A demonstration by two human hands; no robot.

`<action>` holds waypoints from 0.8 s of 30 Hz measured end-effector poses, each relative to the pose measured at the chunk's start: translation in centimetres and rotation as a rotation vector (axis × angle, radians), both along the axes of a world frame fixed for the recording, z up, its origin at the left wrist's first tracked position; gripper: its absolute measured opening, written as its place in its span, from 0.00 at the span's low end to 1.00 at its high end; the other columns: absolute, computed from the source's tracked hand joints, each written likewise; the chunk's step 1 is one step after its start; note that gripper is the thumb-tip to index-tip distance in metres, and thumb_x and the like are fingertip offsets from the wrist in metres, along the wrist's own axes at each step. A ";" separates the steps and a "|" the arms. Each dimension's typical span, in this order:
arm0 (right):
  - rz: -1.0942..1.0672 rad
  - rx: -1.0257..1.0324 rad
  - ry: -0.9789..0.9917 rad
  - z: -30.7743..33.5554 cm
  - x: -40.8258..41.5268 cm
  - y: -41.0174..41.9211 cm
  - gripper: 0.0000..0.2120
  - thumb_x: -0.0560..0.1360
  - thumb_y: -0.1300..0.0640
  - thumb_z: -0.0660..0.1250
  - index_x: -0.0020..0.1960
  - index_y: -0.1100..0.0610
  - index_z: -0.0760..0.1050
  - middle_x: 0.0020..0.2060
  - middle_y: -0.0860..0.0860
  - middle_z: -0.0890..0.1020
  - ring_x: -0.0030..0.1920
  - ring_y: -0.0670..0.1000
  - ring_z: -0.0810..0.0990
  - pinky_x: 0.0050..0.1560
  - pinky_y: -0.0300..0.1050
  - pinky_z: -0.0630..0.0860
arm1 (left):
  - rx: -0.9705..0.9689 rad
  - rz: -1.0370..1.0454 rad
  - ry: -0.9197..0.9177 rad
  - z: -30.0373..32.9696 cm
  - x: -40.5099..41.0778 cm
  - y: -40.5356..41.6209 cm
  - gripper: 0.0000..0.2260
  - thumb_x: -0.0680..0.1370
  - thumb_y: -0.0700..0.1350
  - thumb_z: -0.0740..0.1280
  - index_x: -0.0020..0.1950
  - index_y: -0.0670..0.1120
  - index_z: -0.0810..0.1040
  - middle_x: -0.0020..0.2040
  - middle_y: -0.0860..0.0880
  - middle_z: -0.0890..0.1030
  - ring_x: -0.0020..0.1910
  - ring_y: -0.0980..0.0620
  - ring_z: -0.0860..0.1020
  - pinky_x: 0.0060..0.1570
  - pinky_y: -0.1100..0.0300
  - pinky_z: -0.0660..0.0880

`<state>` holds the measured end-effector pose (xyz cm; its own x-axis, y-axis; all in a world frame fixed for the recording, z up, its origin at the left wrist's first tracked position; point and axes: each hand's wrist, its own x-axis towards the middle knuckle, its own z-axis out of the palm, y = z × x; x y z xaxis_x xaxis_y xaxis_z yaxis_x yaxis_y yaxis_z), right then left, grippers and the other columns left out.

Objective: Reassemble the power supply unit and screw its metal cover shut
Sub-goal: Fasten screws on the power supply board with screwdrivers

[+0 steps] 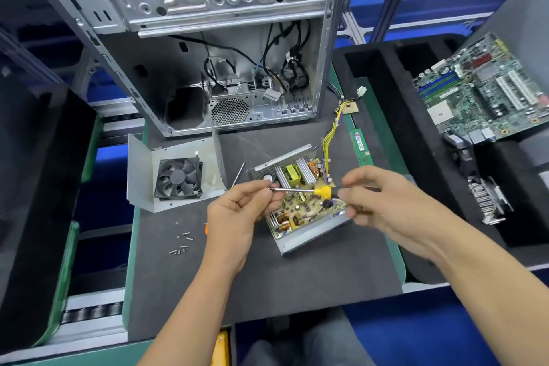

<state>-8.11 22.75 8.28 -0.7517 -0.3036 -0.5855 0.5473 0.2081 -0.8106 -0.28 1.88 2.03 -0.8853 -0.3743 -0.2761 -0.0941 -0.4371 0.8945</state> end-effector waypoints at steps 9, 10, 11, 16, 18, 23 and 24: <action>-0.494 -0.461 -0.080 -1.8 -1.3 1.5 0.10 0.67 0.58 0.74 0.46 0.58 0.78 0.39 0.53 0.82 0.37 0.49 0.82 0.37 0.39 0.79 | -0.095 -0.006 0.030 1.8 -3.0 3.1 0.11 0.75 0.34 0.71 0.48 0.50 0.86 0.44 0.40 0.86 0.47 0.44 0.86 0.45 0.60 0.81; -0.483 -0.462 -0.089 -1.9 -1.4 1.4 0.09 0.68 0.57 0.74 0.46 0.58 0.77 0.41 0.54 0.83 0.39 0.50 0.83 0.37 0.39 0.79 | -0.102 -0.008 0.029 1.8 -3.2 3.5 0.12 0.75 0.33 0.70 0.48 0.51 0.86 0.45 0.40 0.86 0.47 0.44 0.86 0.46 0.60 0.81; -0.463 -0.451 -0.093 -2.1 -1.6 1.5 0.10 0.69 0.55 0.73 0.47 0.58 0.77 0.43 0.56 0.84 0.41 0.51 0.84 0.38 0.40 0.79 | -0.102 -0.008 0.030 1.7 -3.4 3.7 0.13 0.74 0.33 0.71 0.48 0.51 0.86 0.45 0.41 0.86 0.47 0.45 0.86 0.46 0.61 0.81; -0.441 -0.404 -0.039 -2.5 -3.3 2.1 0.07 0.74 0.57 0.71 0.48 0.58 0.74 0.42 0.56 0.84 0.41 0.55 0.85 0.39 0.41 0.80 | -0.138 -0.020 -0.030 1.1 -3.9 4.8 0.19 0.66 0.40 0.76 0.56 0.49 0.84 0.51 0.45 0.86 0.52 0.47 0.85 0.50 0.63 0.80; -0.471 -0.384 0.012 -2.7 -4.3 2.9 0.04 0.77 0.59 0.69 0.46 0.57 0.74 0.39 0.54 0.85 0.40 0.54 0.85 0.39 0.41 0.81 | -0.183 0.025 -0.031 0.8 -3.4 4.8 0.23 0.65 0.41 0.77 0.59 0.46 0.81 0.54 0.48 0.86 0.55 0.49 0.84 0.52 0.65 0.79; -0.518 -0.260 0.162 -3.6 -7.4 5.9 0.05 0.79 0.59 0.68 0.45 0.56 0.73 0.39 0.56 0.85 0.39 0.53 0.84 0.40 0.40 0.80 | -0.417 0.340 0.015 -0.1 -1.3 3.2 0.12 0.72 0.49 0.76 0.52 0.45 0.83 0.48 0.47 0.86 0.47 0.49 0.85 0.49 0.64 0.80; -0.511 -0.222 0.193 -4.0 -8.0 6.2 0.05 0.79 0.58 0.67 0.46 0.56 0.73 0.40 0.57 0.85 0.39 0.53 0.85 0.41 0.40 0.80 | -0.464 0.413 -0.007 -0.6 -0.8 2.9 0.11 0.73 0.51 0.75 0.51 0.46 0.83 0.45 0.48 0.86 0.44 0.50 0.85 0.46 0.65 0.80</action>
